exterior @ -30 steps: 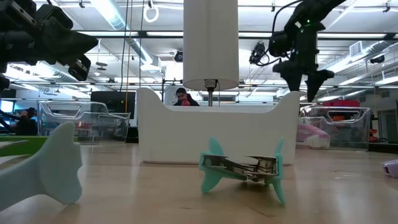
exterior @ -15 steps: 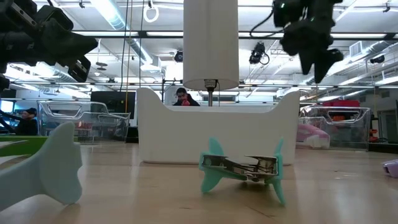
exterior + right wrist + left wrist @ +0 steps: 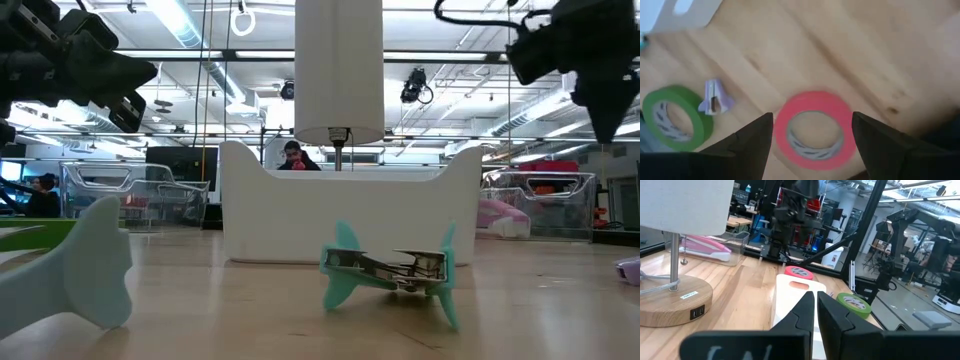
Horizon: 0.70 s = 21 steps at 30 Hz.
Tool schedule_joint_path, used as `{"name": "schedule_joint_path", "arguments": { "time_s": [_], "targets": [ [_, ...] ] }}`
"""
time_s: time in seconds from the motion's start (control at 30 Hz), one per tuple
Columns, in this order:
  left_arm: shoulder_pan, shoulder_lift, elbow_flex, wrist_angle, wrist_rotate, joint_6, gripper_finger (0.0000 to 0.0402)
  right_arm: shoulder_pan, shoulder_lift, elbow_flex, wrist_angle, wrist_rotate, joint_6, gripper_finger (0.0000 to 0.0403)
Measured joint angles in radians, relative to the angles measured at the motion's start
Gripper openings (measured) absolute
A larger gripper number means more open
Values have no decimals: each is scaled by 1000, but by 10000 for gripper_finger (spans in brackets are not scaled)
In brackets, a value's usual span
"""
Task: Pick and place Stapler, Stapler remover, tape
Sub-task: Put the pink tape into the left transparent bin
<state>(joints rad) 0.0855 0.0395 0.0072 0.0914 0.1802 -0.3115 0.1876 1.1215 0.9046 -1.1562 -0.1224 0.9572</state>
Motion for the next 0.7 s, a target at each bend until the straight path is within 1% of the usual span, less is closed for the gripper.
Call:
{"name": "schedule_joint_path", "arguments": {
  "time_s": [0.2, 0.27, 0.4, 0.5, 0.63, 0.7],
  "targets": [
    [0, 0, 0, 0, 0, 0, 23, 145, 0, -96, 164, 9, 117, 270],
    [0, 0, 0, 0, 0, 0, 23, 183, 0, -144, 239, -12, 159, 270],
    [0, 0, 0, 0, 0, 0, 23, 237, 1, -239, 354, -79, 259, 270],
    [0, 0, 0, 0, 0, -1, 23, 269, 1, -296, 430, -99, 314, 270],
    [0, 0, 0, 0, 0, -1, 23, 304, 1, -340, 509, -95, 346, 270],
    [0, 0, 0, 0, 0, -1, 23, 323, 1, -354, 537, -75, 360, 270]
  ]
}}
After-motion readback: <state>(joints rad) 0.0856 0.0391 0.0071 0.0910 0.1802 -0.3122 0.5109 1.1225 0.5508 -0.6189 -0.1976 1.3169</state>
